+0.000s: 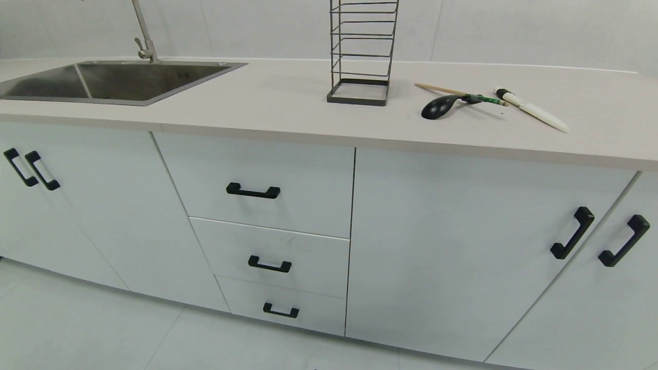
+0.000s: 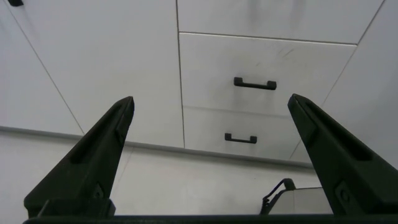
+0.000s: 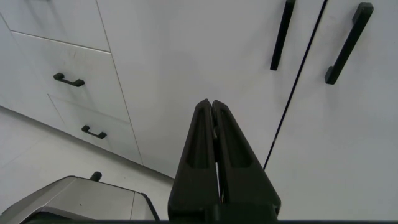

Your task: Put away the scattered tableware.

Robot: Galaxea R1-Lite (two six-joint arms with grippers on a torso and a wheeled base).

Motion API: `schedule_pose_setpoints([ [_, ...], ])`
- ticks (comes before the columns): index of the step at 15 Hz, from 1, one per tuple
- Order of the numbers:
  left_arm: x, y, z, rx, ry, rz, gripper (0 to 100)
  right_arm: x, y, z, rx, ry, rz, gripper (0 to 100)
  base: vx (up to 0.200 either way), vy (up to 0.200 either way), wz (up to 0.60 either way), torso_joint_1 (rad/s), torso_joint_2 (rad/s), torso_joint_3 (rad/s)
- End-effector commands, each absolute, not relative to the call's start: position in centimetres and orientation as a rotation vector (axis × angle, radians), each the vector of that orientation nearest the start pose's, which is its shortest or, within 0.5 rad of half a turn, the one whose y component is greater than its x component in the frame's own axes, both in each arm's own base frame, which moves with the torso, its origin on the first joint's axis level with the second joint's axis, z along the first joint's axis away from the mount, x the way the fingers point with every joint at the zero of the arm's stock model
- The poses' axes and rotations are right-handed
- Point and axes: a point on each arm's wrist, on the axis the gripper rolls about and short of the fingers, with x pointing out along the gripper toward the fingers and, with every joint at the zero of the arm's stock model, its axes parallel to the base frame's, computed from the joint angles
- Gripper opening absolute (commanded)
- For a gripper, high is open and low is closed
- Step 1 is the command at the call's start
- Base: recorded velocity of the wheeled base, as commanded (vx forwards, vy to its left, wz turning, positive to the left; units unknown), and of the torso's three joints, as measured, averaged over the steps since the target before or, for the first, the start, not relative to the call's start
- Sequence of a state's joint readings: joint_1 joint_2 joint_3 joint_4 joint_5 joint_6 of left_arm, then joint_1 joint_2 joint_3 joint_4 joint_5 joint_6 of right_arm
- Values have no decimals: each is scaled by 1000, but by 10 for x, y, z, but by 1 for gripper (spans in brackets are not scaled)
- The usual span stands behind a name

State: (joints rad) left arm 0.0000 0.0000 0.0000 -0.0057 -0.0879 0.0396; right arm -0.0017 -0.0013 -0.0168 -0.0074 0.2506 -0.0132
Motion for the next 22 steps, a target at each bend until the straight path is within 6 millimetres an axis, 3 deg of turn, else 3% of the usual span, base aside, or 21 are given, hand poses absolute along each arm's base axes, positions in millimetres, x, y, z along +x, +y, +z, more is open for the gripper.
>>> schedule_pose_setpoints([
  [1,-27,-3,98,153,-109,-152,100,-25,6,81,-17,-26,250,0,0,0,0,0,0,0],
  [2,-31,-4,132,169,-187,-170,100,-25,6,81,-17,-26,248,0,0,0,0,0,0,0],
  [3,-21,-6,167,218,-174,-182,100,-25,6,81,-17,-26,250,0,0,0,0,0,0,0],
  [6,6,-9,158,385,-33,-390,100,-25,6,81,-17,-26,250,0,0,0,0,0,0,0],
  [11,17,-9,135,659,186,-497,100,-25,6,81,-17,-26,248,0,0,0,0,0,0,0],
  [15,40,-9,122,871,302,-673,100,-25,6,81,-15,-26,248,0,0,0,0,0,0,0],
  [17,57,-14,120,1055,302,-836,100,-25,6,81,-17,-26,250,0,0,0,0,0,0,0],
  [22,103,-38,125,1158,301,-1005,100,-25,6,81,-17,-26,250,0,0,0,0,0,0,0],
])
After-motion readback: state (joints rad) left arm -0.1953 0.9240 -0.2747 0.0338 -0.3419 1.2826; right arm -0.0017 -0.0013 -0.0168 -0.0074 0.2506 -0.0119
